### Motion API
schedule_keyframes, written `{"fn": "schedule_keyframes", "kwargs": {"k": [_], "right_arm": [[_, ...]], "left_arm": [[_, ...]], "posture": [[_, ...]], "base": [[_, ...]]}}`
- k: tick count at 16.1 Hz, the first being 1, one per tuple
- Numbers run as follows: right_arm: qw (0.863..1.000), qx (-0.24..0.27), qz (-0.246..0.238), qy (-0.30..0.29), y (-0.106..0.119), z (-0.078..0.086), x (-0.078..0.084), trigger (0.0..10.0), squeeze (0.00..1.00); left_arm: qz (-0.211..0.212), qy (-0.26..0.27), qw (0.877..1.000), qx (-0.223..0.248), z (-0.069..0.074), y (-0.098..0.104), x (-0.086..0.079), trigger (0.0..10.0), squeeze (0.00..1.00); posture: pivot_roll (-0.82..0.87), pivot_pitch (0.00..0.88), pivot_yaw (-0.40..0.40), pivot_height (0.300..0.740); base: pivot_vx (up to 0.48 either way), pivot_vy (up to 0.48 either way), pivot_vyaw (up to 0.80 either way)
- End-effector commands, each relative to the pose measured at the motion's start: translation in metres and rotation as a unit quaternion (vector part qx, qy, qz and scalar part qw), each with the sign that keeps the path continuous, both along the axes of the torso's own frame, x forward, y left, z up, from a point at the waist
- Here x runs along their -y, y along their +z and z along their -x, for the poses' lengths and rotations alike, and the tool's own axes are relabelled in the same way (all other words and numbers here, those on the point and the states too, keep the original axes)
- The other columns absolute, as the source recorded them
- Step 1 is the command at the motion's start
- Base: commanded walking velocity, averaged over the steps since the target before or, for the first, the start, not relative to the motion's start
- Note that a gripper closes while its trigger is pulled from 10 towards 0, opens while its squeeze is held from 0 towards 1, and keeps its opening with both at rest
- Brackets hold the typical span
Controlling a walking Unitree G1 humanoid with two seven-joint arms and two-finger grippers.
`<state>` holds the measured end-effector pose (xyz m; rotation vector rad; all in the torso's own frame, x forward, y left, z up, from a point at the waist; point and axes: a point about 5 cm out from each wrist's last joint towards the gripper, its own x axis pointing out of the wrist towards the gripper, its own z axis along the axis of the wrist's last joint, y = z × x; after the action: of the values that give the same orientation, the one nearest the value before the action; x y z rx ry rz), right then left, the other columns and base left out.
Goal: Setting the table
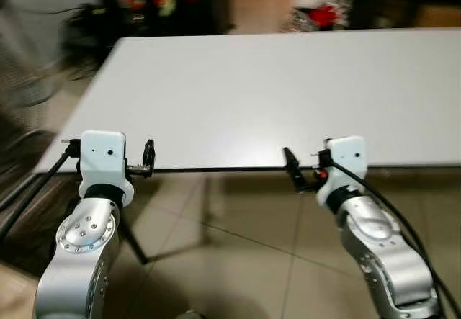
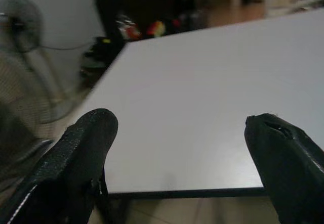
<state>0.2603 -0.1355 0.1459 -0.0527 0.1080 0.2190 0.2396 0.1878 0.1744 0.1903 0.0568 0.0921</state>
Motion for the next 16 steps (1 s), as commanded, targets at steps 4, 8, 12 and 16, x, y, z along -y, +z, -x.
{"fn": "schedule_keyframes", "kwargs": {"k": [4, 8, 12, 16], "right_arm": [[0.998, 0.03, -0.052, 0.035, 0.016, -0.002, -0.01, 10.0, 0.0], [0.996, 0.013, -0.076, 0.043, 0.012, -0.001, -0.013, 10.0, 0.0], [0.995, 0.02, -0.092, 0.039, 0.017, -0.002, -0.011, 10.0, 0.0], [0.995, 0.027, -0.087, 0.047, 0.02, -0.003, -0.012, 10.0, 0.0]], "left_arm": [[-0.034, 0.03, 0.999, 0.003, 0.004, 0.006, -0.002, 10.0, 0.0], [0.0, 0.017, 1.0, 0.016, 0.006, 0.014, -0.004, 10.0, 0.0], [0.004, 0.016, 0.999, 0.049, 0.004, 0.024, 0.001, 10.0, 0.0], [0.004, 0.019, 0.999, 0.048, 0.009, 0.024, 0.003, 10.0, 0.0]], "posture": [[-0.03, 0.0, 0.078, 0.74], [-0.03, 0.0, 0.092, 0.74], [-0.04, 0.0, 0.094, 0.74], [-0.02, 0.0, 0.075, 0.74]], "base": [[0.0, 0.0, 0.8], [0.0, 0.0, 0.8], [0.0, 0.0, 0.8], [0.0, 0.0, 0.8]]}}
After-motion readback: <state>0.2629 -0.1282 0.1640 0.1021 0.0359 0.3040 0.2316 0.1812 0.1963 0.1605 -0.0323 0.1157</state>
